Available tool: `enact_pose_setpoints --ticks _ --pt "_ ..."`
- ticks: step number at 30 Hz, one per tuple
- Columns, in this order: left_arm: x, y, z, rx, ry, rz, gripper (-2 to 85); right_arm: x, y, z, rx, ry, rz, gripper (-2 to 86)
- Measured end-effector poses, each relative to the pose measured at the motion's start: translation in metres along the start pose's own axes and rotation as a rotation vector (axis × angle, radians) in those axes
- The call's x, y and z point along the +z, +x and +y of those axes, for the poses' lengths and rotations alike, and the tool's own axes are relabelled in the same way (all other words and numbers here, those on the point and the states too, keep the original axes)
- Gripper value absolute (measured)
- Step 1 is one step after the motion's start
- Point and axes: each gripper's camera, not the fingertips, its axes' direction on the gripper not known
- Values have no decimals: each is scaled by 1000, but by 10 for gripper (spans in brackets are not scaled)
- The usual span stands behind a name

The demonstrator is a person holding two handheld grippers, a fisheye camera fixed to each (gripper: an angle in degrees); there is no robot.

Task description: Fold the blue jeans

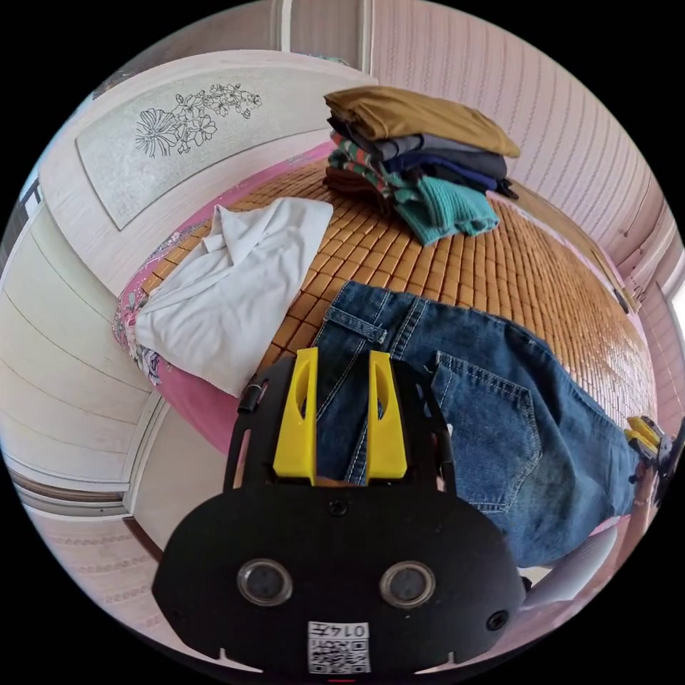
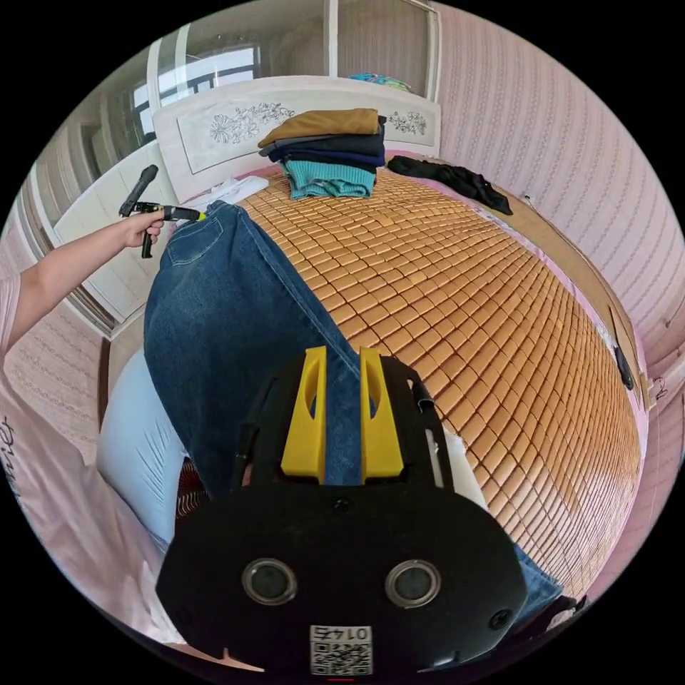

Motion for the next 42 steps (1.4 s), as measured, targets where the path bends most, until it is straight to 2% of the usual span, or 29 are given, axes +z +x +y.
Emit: enact_pose_setpoints --ticks 2,3,6,15,17,19,21,23,25,29,31,34,35,38,40,42 --pt "0 5 5 9 32 -6 98 33 -9 -13 -67 -106 37 44" --pt "0 7 7 8 44 0 94 32 -8 -13 -69 -33 22 28" --pt "-2 7 10 4 49 35 68 29 4 -21 -26 -26 -57 5" --pt "-37 44 3 168 171 -96 25 32 17 -43 42 -8 -57 -4" --pt "-31 49 1 166 163 -109 28 51 14 -46 42 -64 -39 -4" --pt "3 64 5 219 31 -171 36 53 13 -46 66 -27 -15 -4" --pt "1 73 12 238 85 -239 41 48 22 -49 122 -52 -54 -4" --pt "-8 68 11 164 77 -198 44 27 35 -37 200 12 -69 -3" --pt "-38 54 19 94 146 -90 39 0 48 -13 275 84 -111 -3" --pt "-99 56 50 120 283 38 3 -45 46 58 308 104 -166 -2" --pt "-125 90 82 258 315 193 -6 -51 29 82 311 59 -183 -2" --pt "-136 163 123 438 273 322 -9 -26 1 110 329 -114 -157 -3" --pt "-137 179 131 472 276 344 -9 -31 -3 121 377 -5 -152 -4" --pt "-140 254 167 531 309 520 -9 -39 8 129 466 10 -212 -3" --pt "-129 306 185 533 243 732 -9 -58 20 140 521 66 -133 -3" --pt "-123 345 198 615 208 734 -9 -89 47 161 625 96 63 -3"
